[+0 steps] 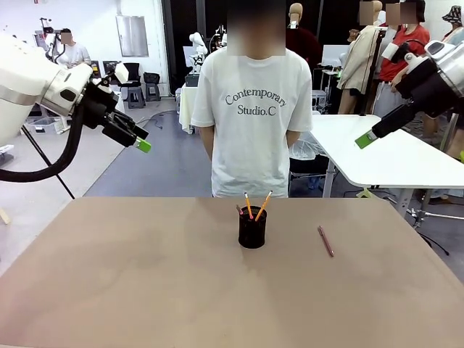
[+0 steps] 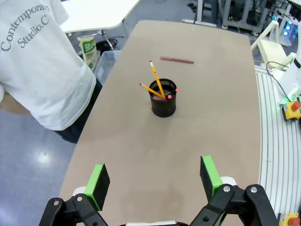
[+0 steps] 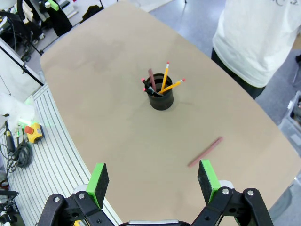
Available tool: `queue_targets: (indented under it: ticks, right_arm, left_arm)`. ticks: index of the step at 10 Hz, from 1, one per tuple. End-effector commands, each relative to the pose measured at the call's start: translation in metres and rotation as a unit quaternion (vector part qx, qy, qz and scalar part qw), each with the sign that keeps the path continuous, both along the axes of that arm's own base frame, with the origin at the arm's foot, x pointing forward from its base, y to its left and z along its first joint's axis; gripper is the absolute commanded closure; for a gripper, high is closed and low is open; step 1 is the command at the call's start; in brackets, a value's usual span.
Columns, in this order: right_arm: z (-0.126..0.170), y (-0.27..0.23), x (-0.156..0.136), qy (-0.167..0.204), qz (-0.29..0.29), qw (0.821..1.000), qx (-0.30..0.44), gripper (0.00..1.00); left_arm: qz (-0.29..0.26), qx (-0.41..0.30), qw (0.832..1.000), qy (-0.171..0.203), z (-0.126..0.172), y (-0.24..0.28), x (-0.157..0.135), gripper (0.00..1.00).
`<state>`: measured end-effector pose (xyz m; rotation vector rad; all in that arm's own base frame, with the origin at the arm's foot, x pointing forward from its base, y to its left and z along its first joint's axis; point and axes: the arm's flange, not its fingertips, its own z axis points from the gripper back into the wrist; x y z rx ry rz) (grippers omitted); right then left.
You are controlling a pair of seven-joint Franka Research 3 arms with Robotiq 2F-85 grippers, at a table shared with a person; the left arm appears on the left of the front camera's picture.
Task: Place the pens into the pen holder.
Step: Pick up a writing instrument from the table and place it into the Pen holder.
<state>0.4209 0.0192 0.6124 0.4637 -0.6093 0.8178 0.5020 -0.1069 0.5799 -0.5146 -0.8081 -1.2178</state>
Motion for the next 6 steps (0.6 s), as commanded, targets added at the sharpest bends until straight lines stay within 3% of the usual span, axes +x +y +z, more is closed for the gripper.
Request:
queue_targets:
  ticks: [1, 6]
  right_arm:
    - [0.0005, 0.0006, -0.0002, -0.002, 0.005, 1.000, 0.011, 0.00]
    - [0.0005, 0.0006, -0.0002, -0.002, 0.005, 1.000, 0.011, 0.00]
  left_arm:
    - [0.003, 0.001, 1.000, -0.001, 0.0015, 0.0022, 0.0009, 0.00]
    - [0.003, 0.001, 1.000, -0.001, 0.0015, 0.0022, 0.0009, 0.00]
